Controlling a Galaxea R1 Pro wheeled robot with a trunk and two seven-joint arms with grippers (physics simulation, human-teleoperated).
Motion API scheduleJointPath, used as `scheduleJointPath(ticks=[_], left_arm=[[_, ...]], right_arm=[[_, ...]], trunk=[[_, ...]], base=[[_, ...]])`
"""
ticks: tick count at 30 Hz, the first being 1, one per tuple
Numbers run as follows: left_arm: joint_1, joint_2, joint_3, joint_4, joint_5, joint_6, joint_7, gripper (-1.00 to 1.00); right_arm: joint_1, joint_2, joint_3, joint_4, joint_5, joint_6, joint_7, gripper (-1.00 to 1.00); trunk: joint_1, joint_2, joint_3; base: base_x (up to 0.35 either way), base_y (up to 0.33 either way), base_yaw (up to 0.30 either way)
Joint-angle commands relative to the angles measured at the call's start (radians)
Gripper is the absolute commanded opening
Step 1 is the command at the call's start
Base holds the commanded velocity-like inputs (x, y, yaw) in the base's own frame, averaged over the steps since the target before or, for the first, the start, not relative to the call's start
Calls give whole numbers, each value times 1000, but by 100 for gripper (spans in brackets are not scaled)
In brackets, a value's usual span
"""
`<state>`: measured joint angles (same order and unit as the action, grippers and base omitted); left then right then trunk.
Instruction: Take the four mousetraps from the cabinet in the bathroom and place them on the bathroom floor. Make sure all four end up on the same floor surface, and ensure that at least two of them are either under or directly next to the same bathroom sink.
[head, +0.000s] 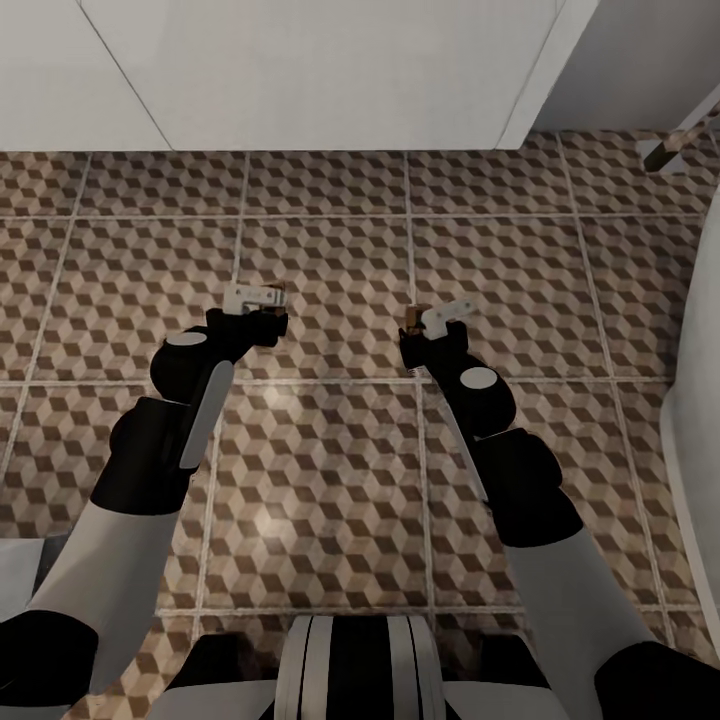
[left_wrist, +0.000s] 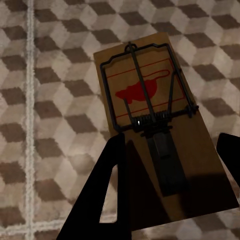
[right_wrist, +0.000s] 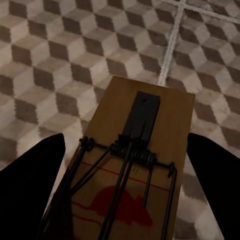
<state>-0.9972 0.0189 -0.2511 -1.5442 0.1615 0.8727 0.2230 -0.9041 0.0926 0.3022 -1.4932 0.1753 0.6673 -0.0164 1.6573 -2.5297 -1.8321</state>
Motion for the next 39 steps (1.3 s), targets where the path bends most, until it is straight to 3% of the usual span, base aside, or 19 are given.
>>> scheduleJointPath(ticks=[1, 12, 31, 39], left_arm=[[0, 1, -2, -1, 10, 3, 10, -100], [2, 1, -2, 2, 10, 3, 10, -100], [20, -1, -8, 2, 12, -4, 10, -100], [20, -3, -17, 0, 11, -6, 9, -100]], right_arm=[[0, 0, 2, -1, 5, 6, -2, -100], [1, -1, 2, 0, 5, 6, -1, -100], [-7, 11, -7, 69, 16, 11, -4, -100], [-151, 13, -8, 185, 39, 15, -23, -100]], trunk=[[0, 0, -1], [0, 0, -1], [0, 0, -1], [0, 0, -1]], base=[[242, 133, 0], [236, 115, 0], [10, 3, 0], [0, 0, 0]])
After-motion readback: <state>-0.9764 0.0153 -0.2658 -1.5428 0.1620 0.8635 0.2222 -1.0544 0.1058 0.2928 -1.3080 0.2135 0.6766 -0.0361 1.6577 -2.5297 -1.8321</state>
